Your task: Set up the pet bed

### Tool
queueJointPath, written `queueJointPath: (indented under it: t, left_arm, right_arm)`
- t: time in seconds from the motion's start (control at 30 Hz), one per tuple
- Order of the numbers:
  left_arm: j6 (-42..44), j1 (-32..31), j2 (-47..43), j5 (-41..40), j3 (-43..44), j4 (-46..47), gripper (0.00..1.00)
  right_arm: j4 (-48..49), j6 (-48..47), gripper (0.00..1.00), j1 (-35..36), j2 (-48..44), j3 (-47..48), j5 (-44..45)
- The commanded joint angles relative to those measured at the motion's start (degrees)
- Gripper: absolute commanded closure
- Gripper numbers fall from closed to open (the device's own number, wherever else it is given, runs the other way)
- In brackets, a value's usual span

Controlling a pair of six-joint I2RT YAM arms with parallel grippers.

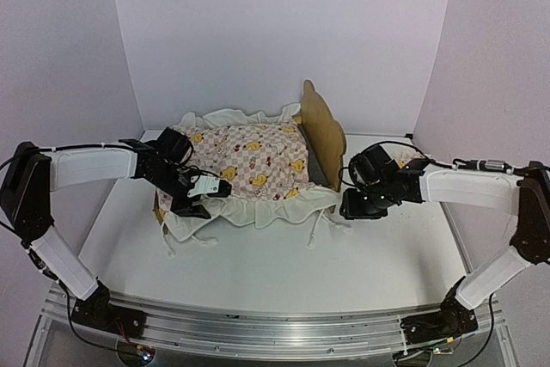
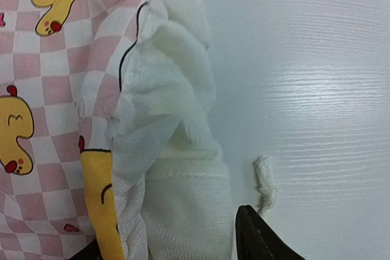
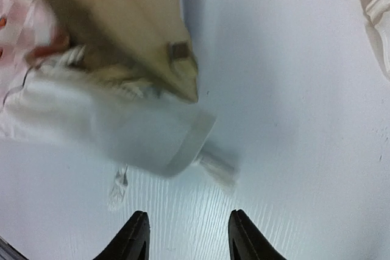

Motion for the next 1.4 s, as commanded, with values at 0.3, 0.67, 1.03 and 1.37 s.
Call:
queueJointPath:
  t: [0.3,0.67,1.03,1.37]
  left_arm:
    - [-18.8,-4.7,-16.3,25.8,-3.4,8.2,0.39]
    - [-48.2,-14.5,-16.6,20.7,-18.5,37.0,0.44]
    - [-72.6,-23.2,4.7,12.1,-21.8,67.7,0.41]
    - [-85.9,-27.3,26.7,13.3,-10.2,83.5,0.33]
  right_arm:
    - [10.8,8.8,0.42,13.6,5.2,-3.3,0.3]
    - [11.5,10.8,0.88,14.2,19.3,2.5,1.2]
    - [8.0,7.8,1.00,14.2,3.5,-6.4,-18.9]
    - [3.5,3.1,1.00,12.9,-0.1,-5.8,-23.8]
